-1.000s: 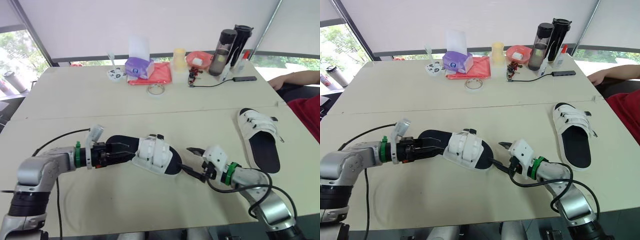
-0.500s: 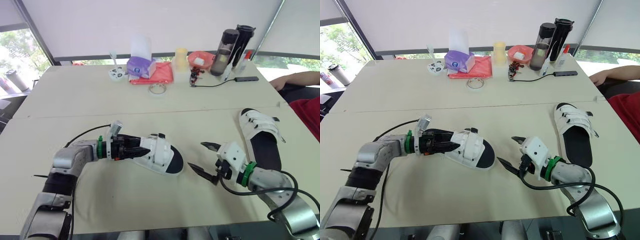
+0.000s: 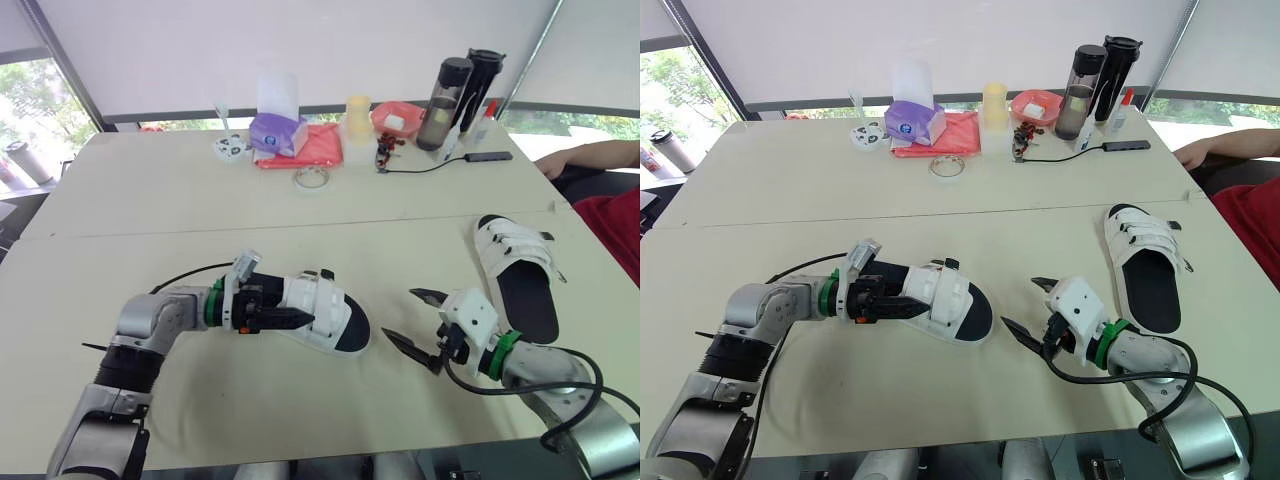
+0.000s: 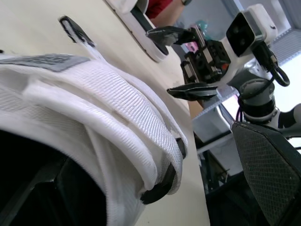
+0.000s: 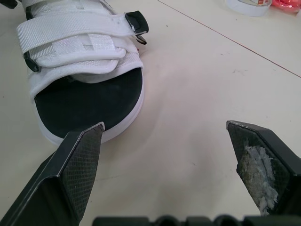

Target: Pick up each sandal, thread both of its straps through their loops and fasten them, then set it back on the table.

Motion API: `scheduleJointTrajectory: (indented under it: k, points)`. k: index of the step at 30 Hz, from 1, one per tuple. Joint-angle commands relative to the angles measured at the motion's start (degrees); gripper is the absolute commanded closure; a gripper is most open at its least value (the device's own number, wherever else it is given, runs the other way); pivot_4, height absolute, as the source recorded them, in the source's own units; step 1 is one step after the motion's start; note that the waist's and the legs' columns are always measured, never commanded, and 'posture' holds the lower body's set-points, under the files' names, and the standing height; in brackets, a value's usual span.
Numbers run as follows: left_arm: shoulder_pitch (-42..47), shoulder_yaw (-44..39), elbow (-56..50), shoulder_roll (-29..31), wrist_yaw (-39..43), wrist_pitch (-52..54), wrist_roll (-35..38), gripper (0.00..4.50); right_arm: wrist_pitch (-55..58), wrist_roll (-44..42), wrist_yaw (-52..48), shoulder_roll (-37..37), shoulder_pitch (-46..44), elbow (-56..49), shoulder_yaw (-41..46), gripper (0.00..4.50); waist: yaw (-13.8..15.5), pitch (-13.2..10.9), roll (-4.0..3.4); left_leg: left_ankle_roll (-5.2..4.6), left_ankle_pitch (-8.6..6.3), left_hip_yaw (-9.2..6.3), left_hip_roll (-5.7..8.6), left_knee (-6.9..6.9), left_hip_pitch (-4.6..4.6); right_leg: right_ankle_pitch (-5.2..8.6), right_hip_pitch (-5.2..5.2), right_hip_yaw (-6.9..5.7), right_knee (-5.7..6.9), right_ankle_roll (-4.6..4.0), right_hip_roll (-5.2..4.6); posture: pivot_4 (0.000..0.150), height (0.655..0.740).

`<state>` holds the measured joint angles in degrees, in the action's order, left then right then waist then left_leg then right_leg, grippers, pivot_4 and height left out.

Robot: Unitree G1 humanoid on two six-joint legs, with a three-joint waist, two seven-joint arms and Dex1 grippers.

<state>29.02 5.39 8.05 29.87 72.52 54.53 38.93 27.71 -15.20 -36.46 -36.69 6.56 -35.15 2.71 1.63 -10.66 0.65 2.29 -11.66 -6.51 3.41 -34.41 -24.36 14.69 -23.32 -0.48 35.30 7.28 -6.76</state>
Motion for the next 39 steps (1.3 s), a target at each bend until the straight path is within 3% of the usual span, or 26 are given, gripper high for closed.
scheduleJointTrajectory:
  k: [1,3,10,11,17,20,23,27,32,35,39]
  points:
    - [1.4,0.3,1.1,-3.1,-2.0,0.2,0.2,0.25,-1.4,0.7,0.0,-0.4,-0.9,-1.3,-0.4,0.01,0.1,0.0,0.00,0.00,0.00,0.00,0.01,-0.02,0.00,0.00,0.01,0.00,0.01,0.00,0.00,0.150,0.7400]
    - [2.3,-0.6,2.3,-4.9,-3.7,0.5,0.4,0.76,-1.7,1.1,0.0,-0.2,-1.2,-1.0,-0.7,0.00,0.4,0.0,0.00,0.00,0.00,-0.01,0.02,-0.12,0.00,0.00,0.05,-0.01,0.04,0.01,0.00,0.150,0.7400]
    - [2.8,-1.7,2.1,-7.1,-5.5,1.3,1.8,4.29,-2.1,1.8,0.5,0.2,-0.5,-1.1,-1.1,0.00,0.4,0.0,0.01,-0.03,-0.02,-0.01,0.02,-0.51,-0.04,0.00,0.10,0.00,0.28,-0.01,0.01,0.150,0.7400]
    - [2.8,-2.2,1.9,-7.4,-6.0,1.8,2.3,4.48,-2.2,1.9,0.6,0.2,-0.4,-1.2,-1.1,0.00,0.5,0.0,0.01,-0.02,-0.02,-0.01,0.02,-0.58,-0.04,0.00,0.11,0.00,0.32,-0.01,0.01,0.150,0.7400]
    - [4.6,-10.5,-1.1,-12.0,-14.5,6.8,8.5,4.48,-2.5,2.3,1.0,0.5,0.0,-1.0,-1.3,0.00,0.4,0.0,0.02,-0.03,-0.02,-0.06,0.02,-0.75,-0.03,0.00,0.10,0.01,0.55,0.00,0.00,0.150,0.7400]
    - [7.5,-17.4,-3.7,-19.6,-28.6,6.5,11.1,4.48,-2.7,2.3,1.5,1.0,-0.2,-0.6,-1.4,0.00,0.8,-0.1,0.17,-0.03,-0.02,-0.14,0.03,-0.81,-0.04,-0.01,0.08,0.00,0.65,0.03,0.00,0.150,0.7400]
    - [11.4,-23.7,-1.7,-28.0,-46.5,-0.1,8.5,4.48,-2.7,2.0,2.1,2.0,-1.1,0.1,-1.1,0.00,0.7,-0.1,0.23,-0.01,-0.01,-0.13,0.05,-0.90,-0.04,-0.08,0.14,0.01,0.67,0.14,-0.01,0.150,0.7400]
    - [14.8,-28.5,0.8,-36.3,-65.0,-17.1,1.2,4.48,-2.0,0.0,3.8,4.8,-4.3,1.2,0.9,0.00,0.0,-0.2,0.28,-0.01,-0.01,0.00,0.12,-0.91,0.07,-0.22,0.13,0.12,0.68,0.33,0.00,0.150,0.7400]
    - [17.1,-30.7,3.0,-41.7,-73.1,-28.2,0.8,4.48,-2.2,-0.2,5.3,6.3,-6.8,2.6,1.4,0.00,0.3,-0.2,0.41,0.00,0.00,0.10,0.14,-0.84,0.00,-0.22,0.03,0.12,0.70,0.32,0.13,0.150,0.7400]
    - [23.2,-35.6,13.0,-47.1,-78.5,-38.5,5.4,4.48,-3.1,0.8,5.4,6.6,-8.2,4.0,0.0,0.00,0.8,-0.3,0.47,0.01,0.00,0.11,0.19,-0.90,-0.03,-0.23,0.04,0.12,0.70,0.33,0.10,0.150,0.7400]
    - [28.6,-38.2,24.3,-48.5,-76.1,-45.3,10.3,4.48,-3.7,1.4,5.3,6.6,-8.8,4.7,-0.9,0.00,1.2,-0.3,0.52,0.02,0.01,0.03,0.33,-1.13,-0.10,-0.28,0.20,0.06,0.64,0.39,0.05,0.150,0.7400]
